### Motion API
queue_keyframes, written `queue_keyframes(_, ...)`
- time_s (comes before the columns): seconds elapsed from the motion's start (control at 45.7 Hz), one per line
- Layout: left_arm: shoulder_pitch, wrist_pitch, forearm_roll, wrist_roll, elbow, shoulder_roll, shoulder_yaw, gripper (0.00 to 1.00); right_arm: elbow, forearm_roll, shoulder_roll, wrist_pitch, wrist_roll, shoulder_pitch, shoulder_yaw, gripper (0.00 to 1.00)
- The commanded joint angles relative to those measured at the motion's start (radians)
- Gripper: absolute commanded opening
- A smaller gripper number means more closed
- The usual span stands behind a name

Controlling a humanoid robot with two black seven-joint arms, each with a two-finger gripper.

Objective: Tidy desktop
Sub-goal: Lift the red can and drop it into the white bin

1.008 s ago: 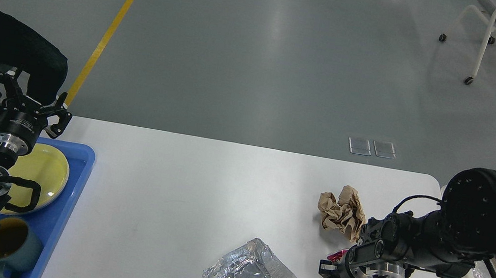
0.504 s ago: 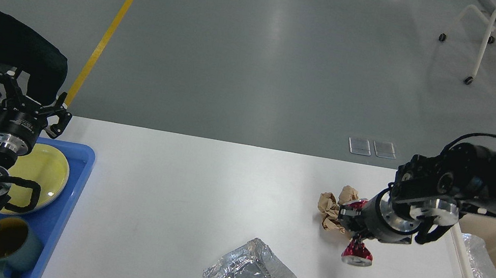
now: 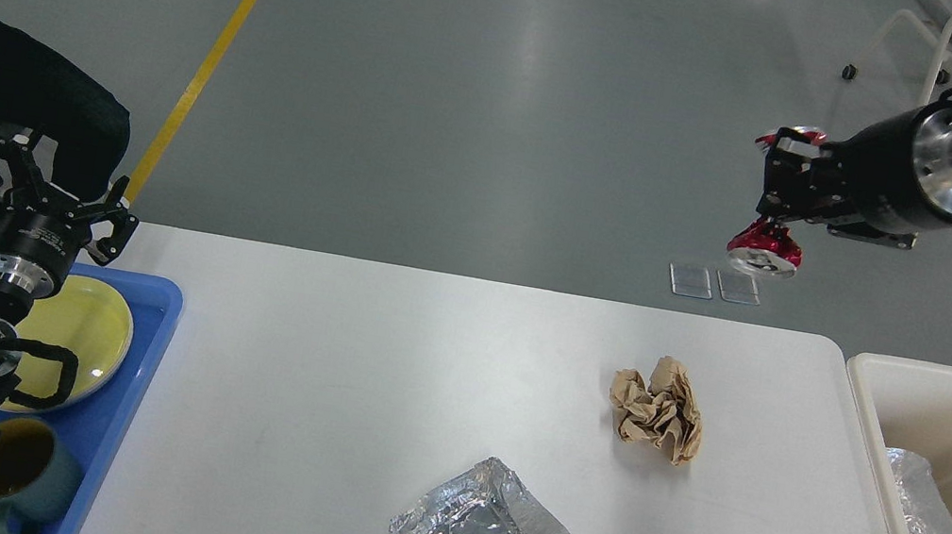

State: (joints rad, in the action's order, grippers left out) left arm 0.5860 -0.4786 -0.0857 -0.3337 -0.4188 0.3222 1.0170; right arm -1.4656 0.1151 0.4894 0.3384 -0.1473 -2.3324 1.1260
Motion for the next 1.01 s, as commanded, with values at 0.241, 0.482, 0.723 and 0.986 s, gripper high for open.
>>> queue_keyframes(0.241,0.000,0.000,0.001,-0.001,0.000,0.000,0.000,0.97,0.260,0.000,0.124,-0.119,-0.003,0.309,0.060,0.00)
queue_keyframes(0.482,0.000,0.000,0.000,-0.001,0.000,0.000,0.000,0.97,0.542,0.002,0.216,-0.203,-0.002,0.737,-0.023,0.00)
queue_keyframes(0.723,0.000,0.000,0.000,0.001,0.000,0.000,0.000,0.97,0.752,0.000,0.204,-0.309,-0.002,1.073,-0.101,0.15)
queue_keyframes(0.986,0.000,0.000,0.000,-0.001,0.000,0.000,0.000,0.97,0.887,-0.002,0.143,-0.430,-0.002,1.275,-0.169,1.00)
